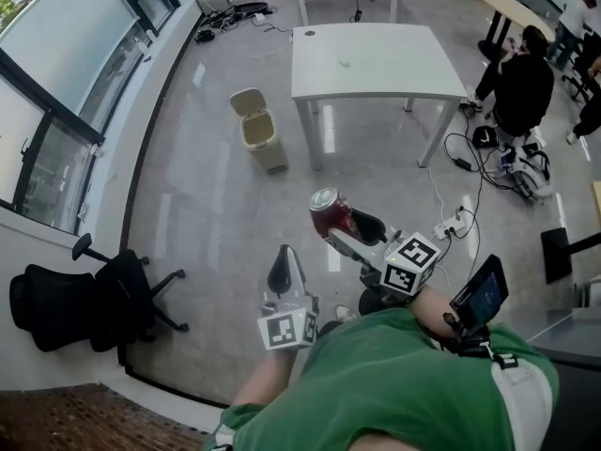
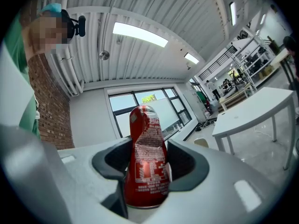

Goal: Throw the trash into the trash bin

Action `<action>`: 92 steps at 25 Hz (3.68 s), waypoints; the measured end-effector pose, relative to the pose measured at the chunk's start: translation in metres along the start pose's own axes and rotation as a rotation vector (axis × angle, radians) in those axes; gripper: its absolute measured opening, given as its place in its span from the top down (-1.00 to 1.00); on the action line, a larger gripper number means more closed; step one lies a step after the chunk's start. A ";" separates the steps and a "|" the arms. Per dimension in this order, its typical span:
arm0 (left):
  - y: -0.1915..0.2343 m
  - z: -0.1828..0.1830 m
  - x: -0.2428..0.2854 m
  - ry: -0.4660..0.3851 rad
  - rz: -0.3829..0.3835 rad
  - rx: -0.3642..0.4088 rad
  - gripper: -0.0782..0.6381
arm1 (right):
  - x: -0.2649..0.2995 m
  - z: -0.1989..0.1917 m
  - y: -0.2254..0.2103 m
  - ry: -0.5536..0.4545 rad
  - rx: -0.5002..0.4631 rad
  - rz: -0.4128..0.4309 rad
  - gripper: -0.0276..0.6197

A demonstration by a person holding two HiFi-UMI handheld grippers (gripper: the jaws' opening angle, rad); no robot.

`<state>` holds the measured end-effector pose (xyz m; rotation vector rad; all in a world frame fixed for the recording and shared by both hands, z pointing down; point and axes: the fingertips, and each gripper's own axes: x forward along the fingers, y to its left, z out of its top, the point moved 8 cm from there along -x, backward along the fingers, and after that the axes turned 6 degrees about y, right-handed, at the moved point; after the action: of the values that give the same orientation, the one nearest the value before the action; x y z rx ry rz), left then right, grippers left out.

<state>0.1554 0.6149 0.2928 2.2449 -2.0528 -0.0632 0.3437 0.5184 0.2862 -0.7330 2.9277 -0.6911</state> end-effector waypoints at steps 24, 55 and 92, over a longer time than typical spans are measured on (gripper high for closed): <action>0.046 0.023 0.131 0.019 0.176 0.090 0.76 | 0.120 0.058 -0.094 0.048 -0.036 0.156 0.19; 0.145 0.038 0.293 -0.005 0.095 0.087 0.76 | 0.269 0.112 -0.179 0.007 -0.045 0.083 0.19; 0.302 0.041 0.468 0.063 0.092 0.104 0.76 | 0.471 0.151 -0.277 0.017 -0.009 0.031 0.19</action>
<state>-0.1055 0.1207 0.2995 2.1752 -2.1705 0.1228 0.0691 0.0226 0.2997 -0.6850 2.9524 -0.6851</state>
